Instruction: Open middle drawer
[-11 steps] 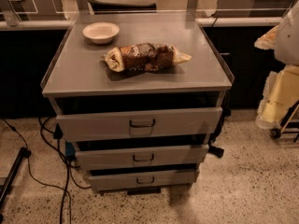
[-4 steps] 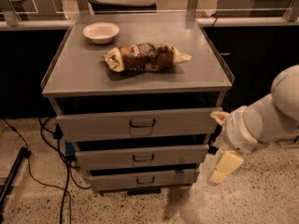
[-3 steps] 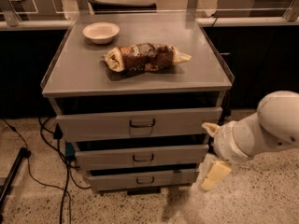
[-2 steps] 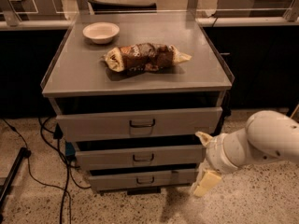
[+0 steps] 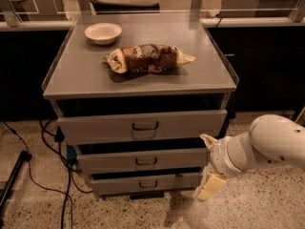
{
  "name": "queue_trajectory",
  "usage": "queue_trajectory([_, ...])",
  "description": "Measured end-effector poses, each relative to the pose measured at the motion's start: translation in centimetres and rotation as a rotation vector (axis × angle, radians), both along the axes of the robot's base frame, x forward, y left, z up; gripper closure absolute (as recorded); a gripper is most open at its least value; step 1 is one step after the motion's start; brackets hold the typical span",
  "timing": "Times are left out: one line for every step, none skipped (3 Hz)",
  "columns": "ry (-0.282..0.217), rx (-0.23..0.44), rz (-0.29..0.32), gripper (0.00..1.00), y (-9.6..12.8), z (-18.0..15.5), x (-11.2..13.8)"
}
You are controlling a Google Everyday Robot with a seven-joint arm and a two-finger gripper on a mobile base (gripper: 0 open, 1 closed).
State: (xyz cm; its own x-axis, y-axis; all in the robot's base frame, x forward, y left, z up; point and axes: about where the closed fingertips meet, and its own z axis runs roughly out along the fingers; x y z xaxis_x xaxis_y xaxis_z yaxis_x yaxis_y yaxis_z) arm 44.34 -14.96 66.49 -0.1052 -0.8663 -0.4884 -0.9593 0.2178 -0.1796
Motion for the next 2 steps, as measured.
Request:
queue_trajectory([-0.004,-0.047,0.019,0.0,-0.6,-3.8,0.0])
queue_trajectory([-0.028,-0.073,0.038,0.0,-0.9,-8.2,1.0])
